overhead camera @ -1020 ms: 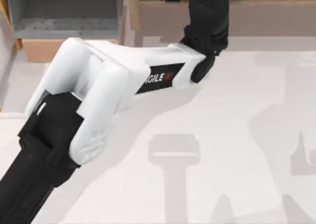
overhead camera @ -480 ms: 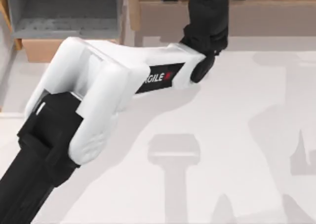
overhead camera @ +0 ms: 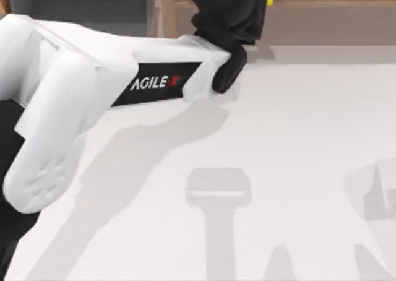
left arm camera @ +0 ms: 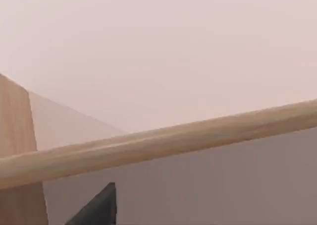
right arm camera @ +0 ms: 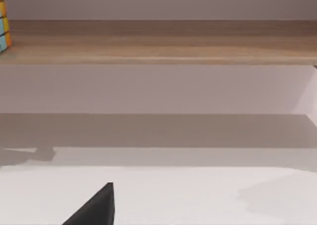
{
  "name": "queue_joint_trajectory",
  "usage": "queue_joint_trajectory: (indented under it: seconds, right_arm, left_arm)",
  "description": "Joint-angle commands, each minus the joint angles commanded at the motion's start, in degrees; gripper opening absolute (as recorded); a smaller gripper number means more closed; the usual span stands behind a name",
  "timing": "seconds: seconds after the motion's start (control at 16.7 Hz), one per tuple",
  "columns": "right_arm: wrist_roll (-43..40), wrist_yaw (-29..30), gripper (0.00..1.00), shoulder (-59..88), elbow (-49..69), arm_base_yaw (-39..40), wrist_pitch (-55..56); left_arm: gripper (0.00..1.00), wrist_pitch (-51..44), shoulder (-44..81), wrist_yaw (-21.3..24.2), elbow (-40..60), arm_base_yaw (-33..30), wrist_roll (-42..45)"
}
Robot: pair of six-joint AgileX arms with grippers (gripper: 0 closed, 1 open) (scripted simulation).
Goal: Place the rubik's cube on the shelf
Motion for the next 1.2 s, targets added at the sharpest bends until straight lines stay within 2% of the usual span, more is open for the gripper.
queue_joint_trajectory:
  seconds: [0.12,0.24,0.42,0.6,0.9,1.08,1.2]
  right_arm:
    - [0.00,0.00,1.00,0.00,0.00,0.00,0.00]
    - [0.00,0.00,1.00,0.00,0.00,0.00,0.00]
    - [0.00,0.00,1.00,0.00,0.00,0.00,0.00]
    - [0.00,0.00,1.00,0.00,0.00,0.00,0.00]
    - [0.00,0.00,1.00,0.00,0.00,0.00,0.00]
    - [0.00,0.00,1.00,0.00,0.00,0.00,0.00]
    - [0.00,0.00,1.00,0.00,0.00,0.00,0.00]
  left_arm:
    - [1.00,5.70,-6.71,6.06,-7.72,3.97,6.47]
    - [1.00,11.02,-12.96,12.52,-15.94,10.47,13.53]
    - [1.00,17.55,-20.34,22.41,-28.46,24.03,24.42]
    - [1.00,21.80,-24.77,32.15,-40.35,40.50,35.00]
    - [1.00,24.66,-26.96,47.66,-56.97,66.50,50.21]
    - [1.00,24.55,-25.52,55.78,-64.19,76.92,57.24]
    - [1.00,23.86,-23.37,60.38,-67.69,80.97,60.88]
